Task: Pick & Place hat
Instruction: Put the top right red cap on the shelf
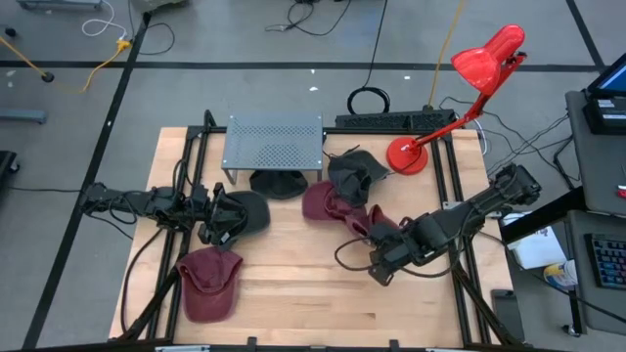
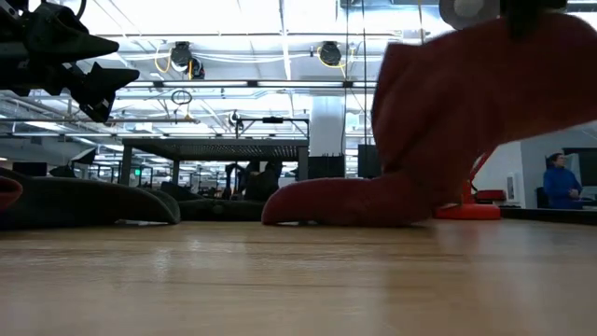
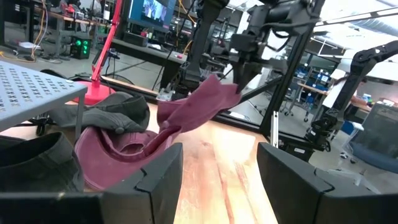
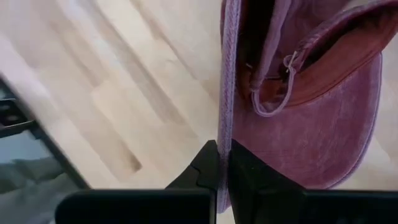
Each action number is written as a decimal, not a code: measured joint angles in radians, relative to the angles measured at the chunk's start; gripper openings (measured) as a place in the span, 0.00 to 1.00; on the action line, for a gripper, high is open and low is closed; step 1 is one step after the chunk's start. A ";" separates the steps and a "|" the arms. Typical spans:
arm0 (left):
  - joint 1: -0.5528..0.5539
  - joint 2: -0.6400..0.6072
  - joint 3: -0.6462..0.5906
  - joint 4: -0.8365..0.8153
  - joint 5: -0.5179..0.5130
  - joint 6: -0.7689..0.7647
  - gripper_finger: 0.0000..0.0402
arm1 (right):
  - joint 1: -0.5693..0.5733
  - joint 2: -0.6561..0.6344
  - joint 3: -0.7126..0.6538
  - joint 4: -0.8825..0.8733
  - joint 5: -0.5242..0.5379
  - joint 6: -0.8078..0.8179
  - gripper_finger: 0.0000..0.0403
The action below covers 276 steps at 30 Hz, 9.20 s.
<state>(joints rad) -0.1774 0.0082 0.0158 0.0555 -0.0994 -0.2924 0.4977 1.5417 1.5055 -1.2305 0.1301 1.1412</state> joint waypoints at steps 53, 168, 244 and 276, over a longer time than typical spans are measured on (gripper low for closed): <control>0.000 0.000 0.000 0.015 -0.005 -0.051 0.53 | -0.208 -0.066 0.025 0.865 0.140 -0.473 0.03; -0.047 0.886 1.009 -0.297 0.211 0.096 0.13 | -0.288 -0.170 0.025 0.606 -0.234 -0.430 0.53; 0.174 1.267 1.733 -0.864 0.184 -0.311 0.54 | -0.332 -0.113 0.024 0.757 -0.071 -0.821 0.01; 0.273 1.427 1.733 -0.511 0.185 -1.027 0.57 | -0.295 -0.145 0.024 0.738 0.678 -1.393 0.01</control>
<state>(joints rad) 0.0959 1.4350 1.7489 -0.4559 0.0854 -1.3193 0.2031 1.3968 1.5295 -0.4924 0.8078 -0.2518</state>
